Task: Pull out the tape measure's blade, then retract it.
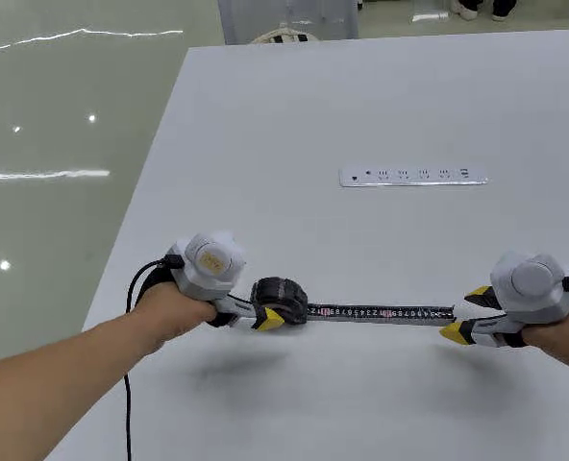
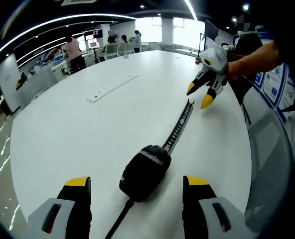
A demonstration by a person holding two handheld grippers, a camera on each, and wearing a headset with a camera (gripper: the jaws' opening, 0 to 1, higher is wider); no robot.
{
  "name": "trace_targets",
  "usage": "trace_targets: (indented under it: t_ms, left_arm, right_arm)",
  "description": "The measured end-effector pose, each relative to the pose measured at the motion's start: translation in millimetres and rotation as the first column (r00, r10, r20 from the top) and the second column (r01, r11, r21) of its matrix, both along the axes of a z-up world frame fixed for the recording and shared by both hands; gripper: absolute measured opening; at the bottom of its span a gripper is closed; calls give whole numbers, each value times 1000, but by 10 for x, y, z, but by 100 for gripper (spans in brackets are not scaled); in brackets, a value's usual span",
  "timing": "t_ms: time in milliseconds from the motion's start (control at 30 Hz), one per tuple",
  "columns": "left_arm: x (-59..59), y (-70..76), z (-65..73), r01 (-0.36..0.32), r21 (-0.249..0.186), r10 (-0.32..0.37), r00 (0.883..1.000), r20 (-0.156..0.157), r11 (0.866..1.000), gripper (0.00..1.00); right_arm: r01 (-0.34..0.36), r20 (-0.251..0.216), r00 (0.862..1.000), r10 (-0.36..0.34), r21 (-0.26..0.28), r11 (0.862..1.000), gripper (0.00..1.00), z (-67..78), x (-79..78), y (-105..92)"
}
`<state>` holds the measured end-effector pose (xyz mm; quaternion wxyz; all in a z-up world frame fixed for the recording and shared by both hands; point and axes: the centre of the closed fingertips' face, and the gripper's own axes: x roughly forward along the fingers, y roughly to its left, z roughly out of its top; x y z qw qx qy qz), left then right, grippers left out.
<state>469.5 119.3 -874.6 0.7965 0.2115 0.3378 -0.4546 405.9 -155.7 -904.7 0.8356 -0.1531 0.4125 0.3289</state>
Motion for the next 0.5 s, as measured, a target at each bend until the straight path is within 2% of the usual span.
trace_targets:
  t_ms: [233, 333, 500]
  left_arm:
    - [-77, 54, 30, -82, -33, 82, 997, -3, 996, 76]
    - [-128, 57, 49, -134, -64, 132, 991, -24, 989, 76]
    - [-193, 92, 64, -197, -80, 194, 980, -37, 977, 79]
  right_arm:
    - [49, 19, 999, -50, 34, 998, 51, 86, -62, 69]
    - [62, 22, 998, -63, 44, 997, 52, 112, -92, 83]
    - [91, 27, 995, -93, 63, 994, 55, 133, -118, 48]
